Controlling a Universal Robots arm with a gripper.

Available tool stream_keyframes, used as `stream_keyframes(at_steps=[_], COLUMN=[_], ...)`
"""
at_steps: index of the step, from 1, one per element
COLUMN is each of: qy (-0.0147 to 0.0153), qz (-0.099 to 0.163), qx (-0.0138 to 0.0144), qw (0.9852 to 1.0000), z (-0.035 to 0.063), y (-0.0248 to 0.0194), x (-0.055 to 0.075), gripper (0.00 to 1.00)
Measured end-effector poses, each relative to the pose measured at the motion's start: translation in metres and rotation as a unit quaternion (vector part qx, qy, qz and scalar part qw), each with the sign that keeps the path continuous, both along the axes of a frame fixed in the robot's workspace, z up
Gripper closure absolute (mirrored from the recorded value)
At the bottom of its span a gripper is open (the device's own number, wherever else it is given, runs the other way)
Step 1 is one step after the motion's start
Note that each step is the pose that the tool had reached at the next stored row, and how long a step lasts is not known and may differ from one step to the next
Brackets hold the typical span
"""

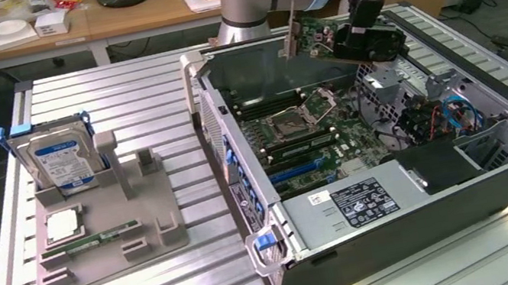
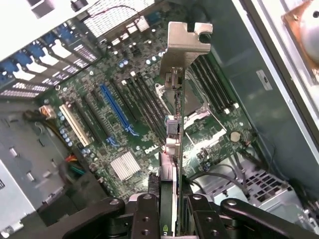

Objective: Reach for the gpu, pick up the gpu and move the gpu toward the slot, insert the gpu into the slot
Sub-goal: 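Insert the gpu into the slot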

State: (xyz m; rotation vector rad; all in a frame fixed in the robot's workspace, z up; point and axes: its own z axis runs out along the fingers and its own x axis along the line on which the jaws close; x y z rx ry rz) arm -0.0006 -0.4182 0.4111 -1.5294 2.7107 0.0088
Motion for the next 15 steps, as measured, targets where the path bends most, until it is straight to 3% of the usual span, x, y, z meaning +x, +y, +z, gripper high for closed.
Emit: stream_keyframes(at_steps=[6,11,15], qy=[-0.0011,-0.0014,-0.0019], qz=[0.046,0.076,0.086], qx=[0.0003,0.0036,0.0066], qw=[0.9990,0.9971,0.9963], z=[-0.0004,-0.0007,-0.0008], y=[0.0000,0.0000,-0.0010], x=[-0.0001,0.0000,-0.0010], gripper=[0.74,0.74,0.74])
